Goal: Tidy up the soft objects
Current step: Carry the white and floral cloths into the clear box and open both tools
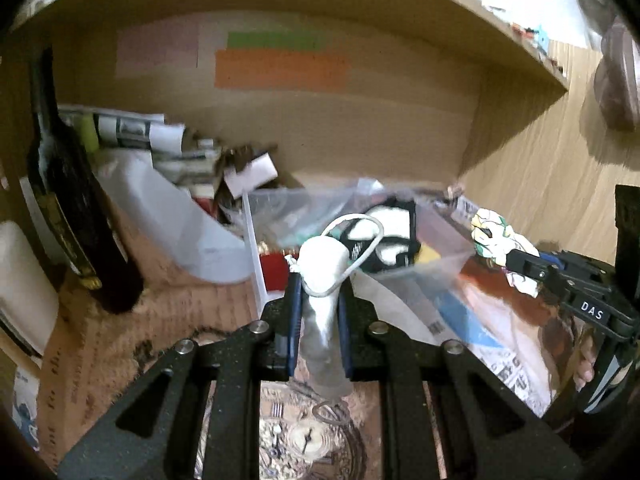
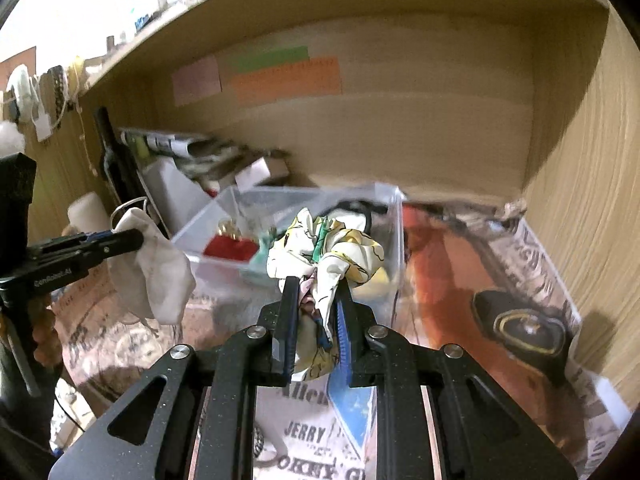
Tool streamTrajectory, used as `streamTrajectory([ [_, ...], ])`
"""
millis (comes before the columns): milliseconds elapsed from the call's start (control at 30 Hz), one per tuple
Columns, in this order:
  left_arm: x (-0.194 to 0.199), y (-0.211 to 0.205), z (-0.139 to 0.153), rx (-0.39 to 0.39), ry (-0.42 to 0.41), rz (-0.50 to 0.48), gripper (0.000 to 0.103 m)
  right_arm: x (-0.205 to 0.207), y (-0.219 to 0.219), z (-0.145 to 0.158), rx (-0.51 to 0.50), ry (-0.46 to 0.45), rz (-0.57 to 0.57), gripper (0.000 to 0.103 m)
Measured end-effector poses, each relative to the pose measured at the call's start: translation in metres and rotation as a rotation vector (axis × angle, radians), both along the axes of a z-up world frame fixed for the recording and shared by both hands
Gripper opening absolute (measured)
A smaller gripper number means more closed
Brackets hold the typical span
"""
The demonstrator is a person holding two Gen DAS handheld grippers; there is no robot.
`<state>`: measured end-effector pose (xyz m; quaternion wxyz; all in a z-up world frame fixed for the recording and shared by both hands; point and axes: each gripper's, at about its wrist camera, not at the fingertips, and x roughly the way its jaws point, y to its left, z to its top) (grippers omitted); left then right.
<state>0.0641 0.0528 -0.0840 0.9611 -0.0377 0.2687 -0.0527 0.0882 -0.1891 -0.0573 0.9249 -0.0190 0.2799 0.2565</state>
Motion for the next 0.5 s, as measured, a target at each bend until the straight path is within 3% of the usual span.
streamTrajectory([
  [267,0.02,0.0,0.025,0.028,-0.061,0.028,0.016,0.005,0.008,0.019,-0.002,-0.075,-0.002,0.015],
  [500,0.041,-0.003,0.04,0.044,-0.11,0.034,0.016,0.02,0.017,0.024,0.017,-0.088,0.007,0.015],
])
